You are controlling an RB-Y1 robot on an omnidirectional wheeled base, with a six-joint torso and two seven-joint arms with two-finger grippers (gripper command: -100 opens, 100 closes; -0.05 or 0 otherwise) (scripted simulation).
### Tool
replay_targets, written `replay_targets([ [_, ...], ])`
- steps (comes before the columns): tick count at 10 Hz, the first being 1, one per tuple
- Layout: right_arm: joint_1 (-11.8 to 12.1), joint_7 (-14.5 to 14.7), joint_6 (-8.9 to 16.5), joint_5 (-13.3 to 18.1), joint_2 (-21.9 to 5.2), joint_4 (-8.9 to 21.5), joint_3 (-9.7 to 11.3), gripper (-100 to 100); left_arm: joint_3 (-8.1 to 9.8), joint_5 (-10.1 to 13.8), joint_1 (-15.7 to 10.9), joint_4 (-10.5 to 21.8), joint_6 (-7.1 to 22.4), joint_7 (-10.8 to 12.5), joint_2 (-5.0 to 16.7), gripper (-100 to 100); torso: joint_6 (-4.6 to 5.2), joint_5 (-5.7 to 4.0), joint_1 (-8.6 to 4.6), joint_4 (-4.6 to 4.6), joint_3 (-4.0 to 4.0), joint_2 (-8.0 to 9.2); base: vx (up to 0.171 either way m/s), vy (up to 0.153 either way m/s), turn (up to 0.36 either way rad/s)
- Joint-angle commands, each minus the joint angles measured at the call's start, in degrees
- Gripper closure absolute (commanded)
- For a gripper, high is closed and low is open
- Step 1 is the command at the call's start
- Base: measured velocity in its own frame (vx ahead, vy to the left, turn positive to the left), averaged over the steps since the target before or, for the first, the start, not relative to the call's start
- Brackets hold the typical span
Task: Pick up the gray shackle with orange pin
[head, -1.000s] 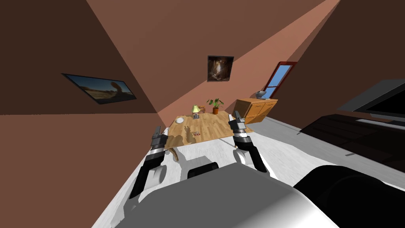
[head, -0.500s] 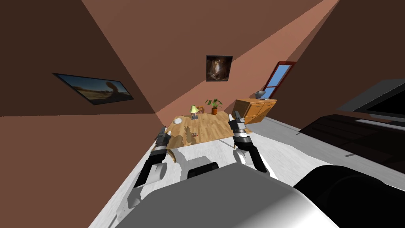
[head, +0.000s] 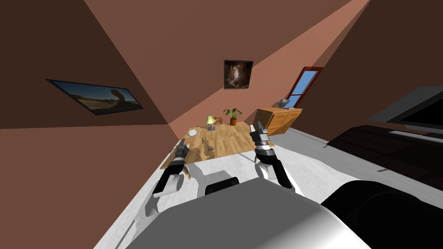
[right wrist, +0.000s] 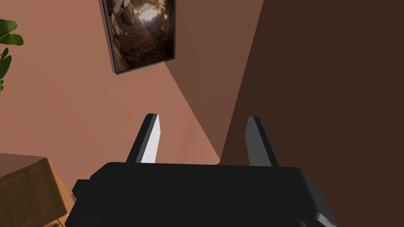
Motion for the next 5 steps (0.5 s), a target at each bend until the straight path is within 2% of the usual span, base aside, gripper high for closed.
replay_targets([
  [1,0.0,0.0,0.0,0.0,0.0,0.0,0.0,0,-0.15,0.26,-0.55,0.47,1.78,0.02,0.06,-100,0.0,0.0,0.0,0.0,0.0,0.0,0.022,-0.071,0.001],
  [3,0.0,0.0,0.0,0.0,0.0,0.0,0.0,0,-0.53,1.72,-3.13,3.76,5.78,0.44,1.31,-100,0.0,0.0,-0.01,0.01,0.03,0.05,0.017,-0.097,-0.008],
  [4,0.0,0.0,0.0,0.0,0.0,0.0,0.0,0,-0.53,1.72,-3.13,3.76,6.6,0.44,1.31,-100,0.0,-0.03,-0.13,0.0,0.01,0.01,0.03,-0.108,0.001],
  [5,0.0,0.0,0.0,0.0,0.0,0.0,0.0,0,-0.72,2.46,-4.46,5.52,8.95,0.65,1.96,-100,-0.01,-0.03,-0.12,0.0,0.0,0.0,0.038,-0.105,-0.004],
])
